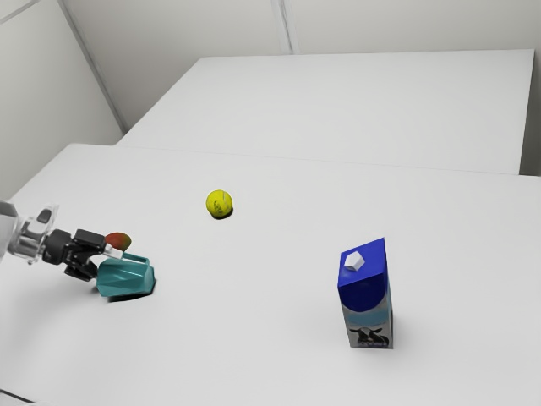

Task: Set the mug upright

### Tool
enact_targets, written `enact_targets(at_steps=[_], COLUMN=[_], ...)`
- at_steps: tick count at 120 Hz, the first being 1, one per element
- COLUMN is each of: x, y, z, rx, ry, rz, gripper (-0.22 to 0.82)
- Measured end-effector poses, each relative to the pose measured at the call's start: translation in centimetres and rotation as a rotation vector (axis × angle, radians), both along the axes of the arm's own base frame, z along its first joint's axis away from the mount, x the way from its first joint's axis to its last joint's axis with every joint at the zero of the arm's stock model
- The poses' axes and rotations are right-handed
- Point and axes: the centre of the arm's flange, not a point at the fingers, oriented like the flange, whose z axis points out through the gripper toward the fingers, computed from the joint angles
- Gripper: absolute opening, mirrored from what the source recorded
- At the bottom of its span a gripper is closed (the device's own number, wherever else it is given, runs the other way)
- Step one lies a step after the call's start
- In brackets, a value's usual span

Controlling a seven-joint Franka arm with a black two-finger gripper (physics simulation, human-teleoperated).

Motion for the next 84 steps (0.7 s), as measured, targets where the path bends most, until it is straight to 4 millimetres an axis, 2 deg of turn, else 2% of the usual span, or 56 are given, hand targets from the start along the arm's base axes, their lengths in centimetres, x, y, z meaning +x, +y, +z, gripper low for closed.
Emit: enact_targets(at_steps=[11, 46, 69, 84], x=[-0.1, 0.1, 0.3, 0.4], y=[-0.2, -0.5, -0.8, -1.1], z=[-0.2, -0.1, 0.3, 1.3], rx=[-0.009, -0.005, 0.002, 0.018], ry=[-0.027, -0.094, -0.127, -0.154], rz=[-0.012, -0.052, -0.079, -0.098], gripper=[0.46, 0.02, -0.07, -0.12])
